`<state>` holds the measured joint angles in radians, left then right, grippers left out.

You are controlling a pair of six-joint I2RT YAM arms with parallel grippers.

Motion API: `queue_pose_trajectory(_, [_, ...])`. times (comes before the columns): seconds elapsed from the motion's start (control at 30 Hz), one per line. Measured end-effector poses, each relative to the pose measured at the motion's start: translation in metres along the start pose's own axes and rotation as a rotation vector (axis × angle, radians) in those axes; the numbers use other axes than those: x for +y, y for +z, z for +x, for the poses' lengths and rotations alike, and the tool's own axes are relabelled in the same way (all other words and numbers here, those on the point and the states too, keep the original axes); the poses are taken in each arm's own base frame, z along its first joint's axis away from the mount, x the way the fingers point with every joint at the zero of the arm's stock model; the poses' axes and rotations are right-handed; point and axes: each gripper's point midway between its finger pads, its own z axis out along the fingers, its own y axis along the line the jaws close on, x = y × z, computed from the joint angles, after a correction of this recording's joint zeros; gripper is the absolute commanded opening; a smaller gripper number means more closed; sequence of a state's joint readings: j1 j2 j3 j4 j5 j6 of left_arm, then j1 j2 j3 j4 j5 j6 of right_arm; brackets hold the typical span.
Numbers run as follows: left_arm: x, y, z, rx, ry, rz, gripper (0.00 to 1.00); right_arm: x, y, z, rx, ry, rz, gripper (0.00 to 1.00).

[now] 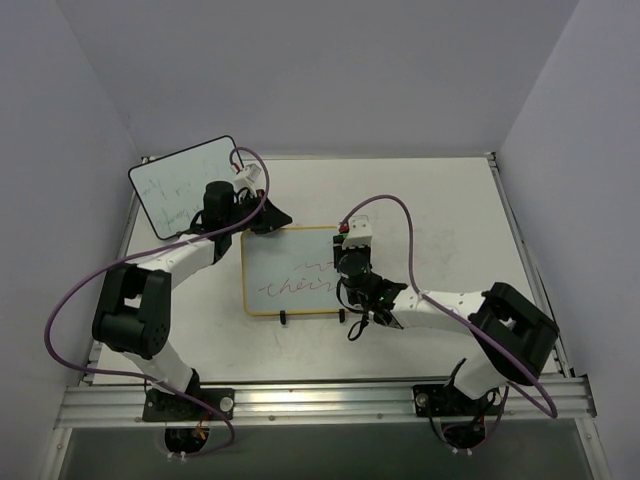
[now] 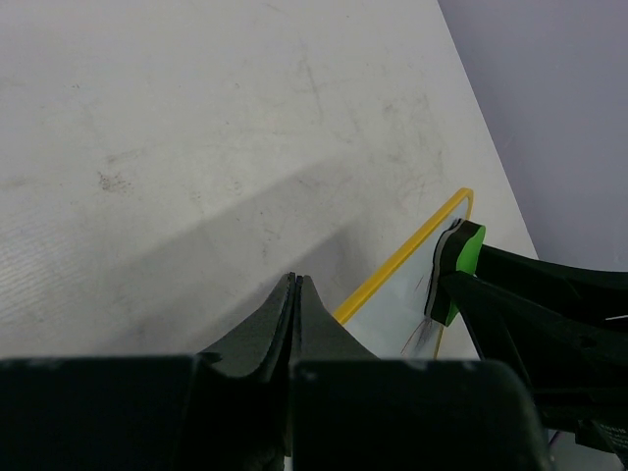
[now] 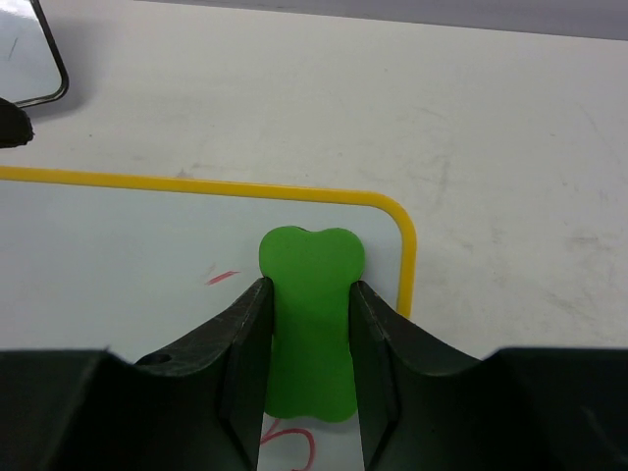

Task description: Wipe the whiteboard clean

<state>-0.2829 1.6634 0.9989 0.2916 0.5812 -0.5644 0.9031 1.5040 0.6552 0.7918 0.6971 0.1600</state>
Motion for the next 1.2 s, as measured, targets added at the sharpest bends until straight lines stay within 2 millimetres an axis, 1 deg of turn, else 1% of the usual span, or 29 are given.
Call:
queue_pose_trajectory(0.17, [0.0, 0.0, 0.0, 0.0, 0.0, 0.0, 0.02, 0.019, 0.008, -0.003, -0.01, 0.009, -0.033, 0.0])
queue_pose_trajectory(0.27, [0.0, 0.0, 0.0, 0.0, 0.0, 0.0, 0.02, 0.036, 0.011, -0.004, -0.014, 0.007, -0.063, 0.0])
queue_pose_trajectory(0.3, [0.0, 0.0, 0.0, 0.0, 0.0, 0.0, 0.02, 0.044, 0.011, -0.005, -0.017, 0.006, -0.078, 0.0])
queue_pose_trajectory(0.43, [0.0, 0.0, 0.0, 0.001, 0.0, 0.0, 0.02, 0.074, 0.009, -0.005, -0.022, -0.01, -0.132, 0.0])
queue_pose_trajectory(0.53, [0.0, 0.0, 0.0, 0.001, 0.0, 0.0, 0.02, 0.091, 0.006, -0.003, -0.024, -0.023, -0.168, 0.0])
queue_pose_trajectory(0.6, [-0.001, 0.0, 0.001, 0.002, 0.001, 0.001, 0.02, 0.095, 0.004, -0.002, -0.023, -0.029, -0.177, 0.0])
queue_pose_trajectory(0.8, [-0.001, 0.001, 0.001, 0.003, 0.002, 0.003, 0.02, 0.092, 0.006, -0.002, -0.024, -0.023, -0.174, 0.0])
queue_pose_trajectory(0.87, [-0.001, 0.001, 0.001, 0.003, 0.002, 0.003, 0.02, 0.086, 0.006, -0.001, -0.025, -0.018, -0.168, 0.0])
queue_pose_trajectory(0.93, [-0.001, 0.001, 0.001, 0.003, 0.002, 0.003, 0.02, 0.074, 0.005, 0.0, -0.022, -0.017, -0.152, 0.0])
queue_pose_trajectory(1.1, [-0.001, 0.001, 0.001, 0.002, 0.002, 0.003, 0.02, 0.027, 0.002, -0.001, -0.023, 0.008, -0.077, 0.0])
queue_pose_trajectory(1.2, [-0.002, 0.001, 0.001, 0.002, 0.002, 0.004, 0.02, 0.005, -0.001, -0.001, -0.027, 0.021, -0.032, 0.0])
